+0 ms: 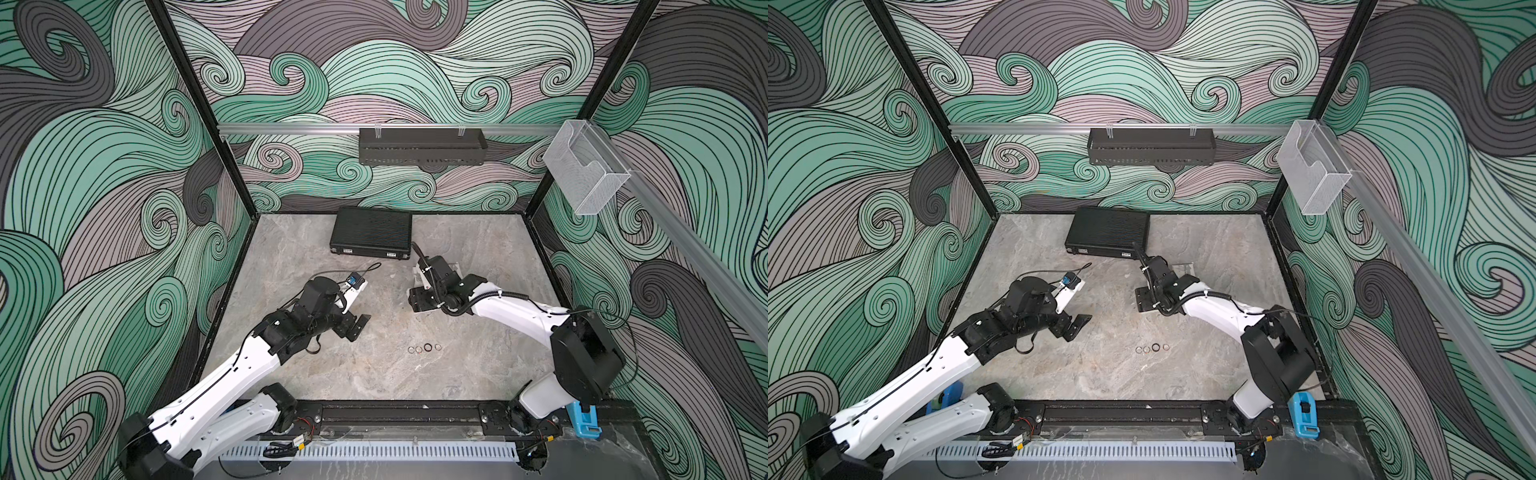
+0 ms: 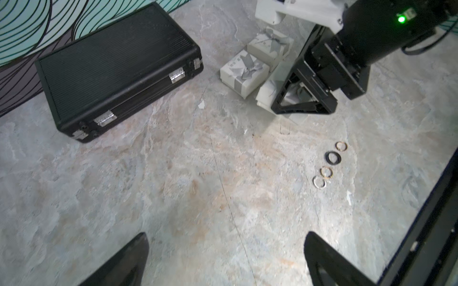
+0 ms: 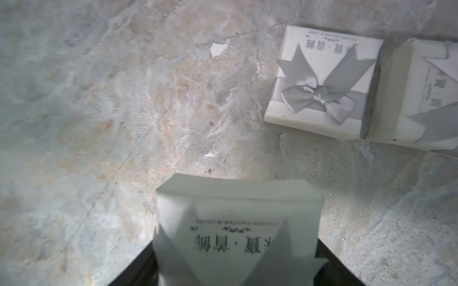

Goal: Take the rings out of the lift-off lid box
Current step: Open the lid on the jewelry box.

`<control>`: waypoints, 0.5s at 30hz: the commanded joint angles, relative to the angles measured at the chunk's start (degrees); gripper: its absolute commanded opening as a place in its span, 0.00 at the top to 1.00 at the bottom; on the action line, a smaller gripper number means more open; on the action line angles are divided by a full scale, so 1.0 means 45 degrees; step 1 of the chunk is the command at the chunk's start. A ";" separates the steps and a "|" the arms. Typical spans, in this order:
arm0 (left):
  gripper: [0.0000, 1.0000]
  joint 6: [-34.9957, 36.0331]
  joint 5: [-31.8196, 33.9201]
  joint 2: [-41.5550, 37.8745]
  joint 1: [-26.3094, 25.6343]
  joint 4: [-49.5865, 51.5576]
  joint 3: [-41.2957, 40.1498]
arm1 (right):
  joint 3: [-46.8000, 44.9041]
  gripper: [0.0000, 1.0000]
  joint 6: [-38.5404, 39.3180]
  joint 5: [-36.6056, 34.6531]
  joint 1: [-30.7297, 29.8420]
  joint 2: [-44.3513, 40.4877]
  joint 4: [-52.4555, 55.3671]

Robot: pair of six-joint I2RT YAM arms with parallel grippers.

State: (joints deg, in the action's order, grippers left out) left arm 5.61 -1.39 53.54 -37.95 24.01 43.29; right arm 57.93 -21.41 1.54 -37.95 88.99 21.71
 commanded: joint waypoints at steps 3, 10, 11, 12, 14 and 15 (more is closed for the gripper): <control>0.01 0.0926 -0.0639 0.1536 -0.0109 -0.4271 -0.0848 | -0.0623 0.27 -0.0288 0.3525 0.0941 -0.1121 -0.1145; 0.01 0.1910 -0.2489 0.3074 -0.0120 -0.6507 -0.1135 | -0.1520 0.27 -0.1810 0.7347 0.2090 -0.1636 -0.3109; 0.01 0.2124 -0.2807 0.3144 -0.0119 -0.7027 -0.1346 | -0.1682 0.27 -0.2190 0.7872 0.2267 -0.1618 -0.3591; 0.01 0.2267 -0.3069 0.3209 -0.0120 -0.7429 -0.1487 | -0.1800 0.27 -0.2500 0.8233 0.2379 -0.1590 -0.4008; 0.01 0.2549 -0.3574 0.3360 -0.0120 -0.8230 -0.1763 | -0.1897 0.27 -0.3022 0.9095 0.2616 -0.1443 -0.4677; 0.01 0.2776 -0.3808 0.3442 -0.0120 -0.8440 -0.1801 | -0.1879 0.27 -0.3162 0.9388 0.2689 -0.1367 -0.4811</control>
State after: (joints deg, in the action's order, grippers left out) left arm 14.22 -12.69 68.12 -37.95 -6.11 35.83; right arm 49.63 -30.92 34.68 -26.92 82.54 6.94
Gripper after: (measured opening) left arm 0.987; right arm 0.732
